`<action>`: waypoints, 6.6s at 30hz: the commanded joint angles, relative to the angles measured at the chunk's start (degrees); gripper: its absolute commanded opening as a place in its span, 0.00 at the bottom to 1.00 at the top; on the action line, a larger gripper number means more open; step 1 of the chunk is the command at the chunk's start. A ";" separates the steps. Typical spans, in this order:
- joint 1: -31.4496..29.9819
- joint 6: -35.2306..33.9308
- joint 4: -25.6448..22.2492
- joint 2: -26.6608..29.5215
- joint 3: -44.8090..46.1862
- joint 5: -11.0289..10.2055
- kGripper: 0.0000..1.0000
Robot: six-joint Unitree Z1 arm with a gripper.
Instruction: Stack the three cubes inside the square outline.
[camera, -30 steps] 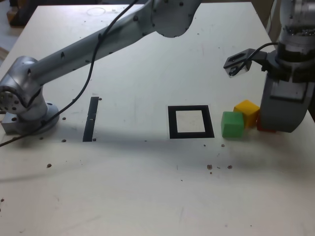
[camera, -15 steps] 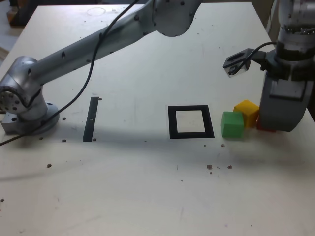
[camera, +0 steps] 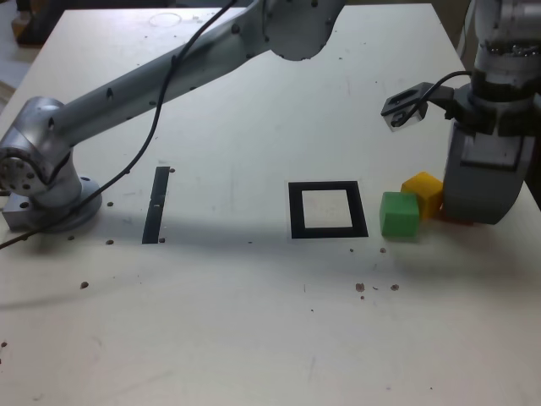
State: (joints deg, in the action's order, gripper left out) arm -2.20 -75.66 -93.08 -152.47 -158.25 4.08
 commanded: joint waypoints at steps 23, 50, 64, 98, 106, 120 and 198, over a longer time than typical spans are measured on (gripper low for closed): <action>0.10 -0.01 -0.87 -1.08 -0.05 0.31 0.69; -1.43 0.39 -0.86 -1.14 -0.04 -6.04 0.30; -3.59 5.33 -0.89 0.17 -0.16 -9.23 0.30; -4.28 37.00 -0.60 27.28 35.99 -7.12 0.17; -0.87 51.68 0.64 30.60 42.47 -6.44 0.17; -1.49 57.23 20.63 42.55 66.58 -6.92 0.17; -3.60 70.89 36.07 39.50 81.38 -8.44 1.00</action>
State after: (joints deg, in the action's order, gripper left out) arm -5.66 -4.84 -56.73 -113.61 -76.59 -4.26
